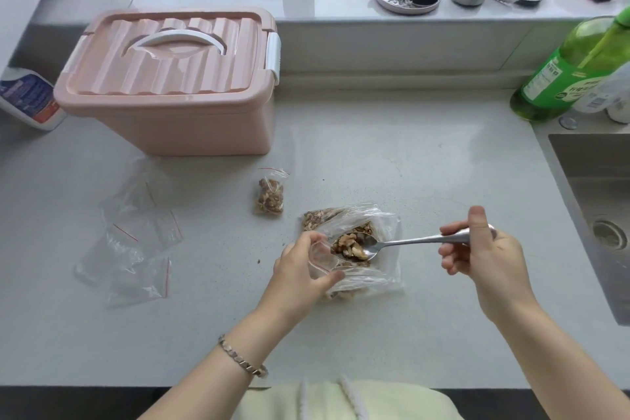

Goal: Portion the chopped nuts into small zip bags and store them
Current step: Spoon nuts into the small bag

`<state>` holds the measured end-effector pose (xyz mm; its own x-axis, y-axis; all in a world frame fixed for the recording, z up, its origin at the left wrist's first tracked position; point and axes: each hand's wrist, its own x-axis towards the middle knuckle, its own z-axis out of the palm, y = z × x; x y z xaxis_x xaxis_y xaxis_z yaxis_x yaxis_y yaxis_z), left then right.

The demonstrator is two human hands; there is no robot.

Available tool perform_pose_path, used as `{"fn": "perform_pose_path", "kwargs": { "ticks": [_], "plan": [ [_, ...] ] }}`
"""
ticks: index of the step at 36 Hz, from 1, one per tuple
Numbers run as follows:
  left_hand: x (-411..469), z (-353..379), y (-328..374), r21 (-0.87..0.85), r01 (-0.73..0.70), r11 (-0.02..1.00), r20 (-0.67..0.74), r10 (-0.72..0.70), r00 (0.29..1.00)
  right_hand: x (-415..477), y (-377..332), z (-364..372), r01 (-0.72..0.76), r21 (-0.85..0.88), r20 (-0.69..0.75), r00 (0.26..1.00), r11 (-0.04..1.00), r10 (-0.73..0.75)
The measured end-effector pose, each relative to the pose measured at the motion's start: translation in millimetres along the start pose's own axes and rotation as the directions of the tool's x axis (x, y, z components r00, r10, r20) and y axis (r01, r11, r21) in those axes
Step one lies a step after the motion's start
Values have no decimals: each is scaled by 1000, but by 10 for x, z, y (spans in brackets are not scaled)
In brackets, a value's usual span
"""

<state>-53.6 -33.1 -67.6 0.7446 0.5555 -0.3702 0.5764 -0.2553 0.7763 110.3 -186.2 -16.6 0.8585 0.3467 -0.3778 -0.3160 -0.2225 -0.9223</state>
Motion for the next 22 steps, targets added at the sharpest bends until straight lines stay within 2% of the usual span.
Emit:
{"fn": "perform_pose_path", "kwargs": {
  "ticks": [5,10,12,15,18,20,22],
  "plan": [
    [42,5,37,9,0,1000,-6,0,1000,-42,-230,130,116,-60,42,993,991,-114],
    [44,51,119,56,-6,998,-20,7,1000,-178,-342,287,296,-170,155,950,940,-272],
    [36,68,149,53,-18,998,-37,20,999,-231,-341,357,390,-255,216,915,885,-341],
    [21,83,178,42,-32,999,-51,34,998,-293,-323,405,567,-382,323,822,730,-470],
    [14,91,144,32,-38,999,-63,40,997,-343,-333,388,679,-410,381,734,610,-562],
    [5,88,113,25,-30,999,-59,32,998,-359,-353,345,713,-410,381,700,569,-604],
    [-9,77,91,14,-33,999,-53,33,998,-354,-371,283,724,-384,344,688,573,-639]
  ]
}}
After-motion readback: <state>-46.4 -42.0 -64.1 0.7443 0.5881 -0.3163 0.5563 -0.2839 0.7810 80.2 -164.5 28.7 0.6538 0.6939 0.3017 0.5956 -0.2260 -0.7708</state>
